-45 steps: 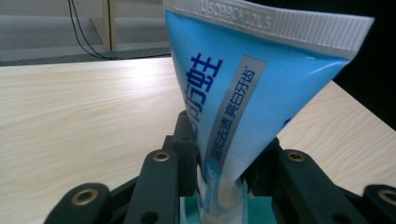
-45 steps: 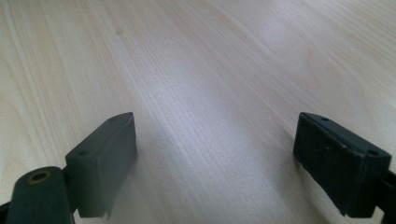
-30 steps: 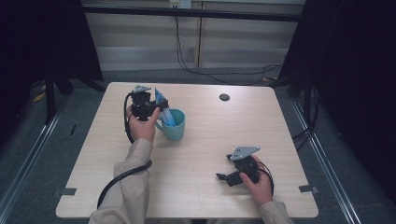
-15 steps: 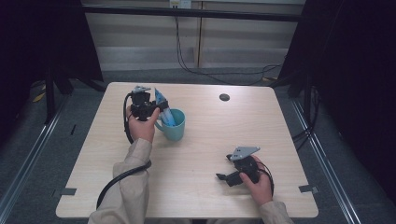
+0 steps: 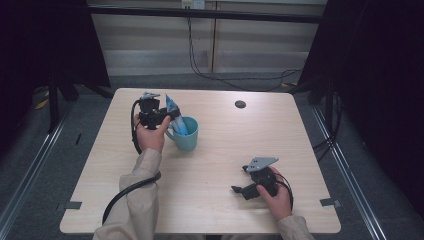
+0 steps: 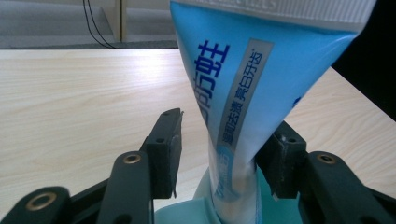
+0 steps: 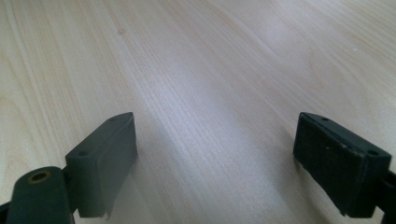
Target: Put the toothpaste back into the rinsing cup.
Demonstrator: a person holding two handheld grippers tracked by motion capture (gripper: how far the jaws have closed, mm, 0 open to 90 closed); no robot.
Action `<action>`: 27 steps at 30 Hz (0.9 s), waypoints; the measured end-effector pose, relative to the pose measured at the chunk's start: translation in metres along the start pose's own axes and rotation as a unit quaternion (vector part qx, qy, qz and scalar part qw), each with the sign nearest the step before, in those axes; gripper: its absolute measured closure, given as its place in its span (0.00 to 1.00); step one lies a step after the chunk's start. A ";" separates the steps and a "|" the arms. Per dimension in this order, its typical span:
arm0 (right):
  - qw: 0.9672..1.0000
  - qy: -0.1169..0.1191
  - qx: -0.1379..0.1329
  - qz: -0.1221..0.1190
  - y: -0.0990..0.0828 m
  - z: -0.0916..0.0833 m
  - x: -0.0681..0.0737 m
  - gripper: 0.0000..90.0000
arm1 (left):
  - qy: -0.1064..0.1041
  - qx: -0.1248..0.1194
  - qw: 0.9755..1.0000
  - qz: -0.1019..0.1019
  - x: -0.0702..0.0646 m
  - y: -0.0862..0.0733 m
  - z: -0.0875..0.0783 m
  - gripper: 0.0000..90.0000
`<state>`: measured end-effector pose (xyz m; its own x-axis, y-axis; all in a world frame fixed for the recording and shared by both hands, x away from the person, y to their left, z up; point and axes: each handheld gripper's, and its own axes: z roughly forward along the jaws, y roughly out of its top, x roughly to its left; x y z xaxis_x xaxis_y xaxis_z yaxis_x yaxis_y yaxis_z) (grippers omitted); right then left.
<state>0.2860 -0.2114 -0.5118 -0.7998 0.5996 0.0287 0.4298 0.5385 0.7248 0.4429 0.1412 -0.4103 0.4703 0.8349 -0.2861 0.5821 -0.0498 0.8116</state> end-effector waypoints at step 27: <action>1.000 0.000 0.000 0.000 0.000 0.000 0.000 0.14 | -0.019 0.006 1.000 -0.016 0.004 0.000 -0.005 0.31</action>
<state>0.2859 -0.2114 -0.5118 -0.7999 0.5994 0.0290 0.4299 0.5385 0.7247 0.4416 0.1476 -0.4085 0.4756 0.8147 -0.3318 0.6059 -0.0300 0.7949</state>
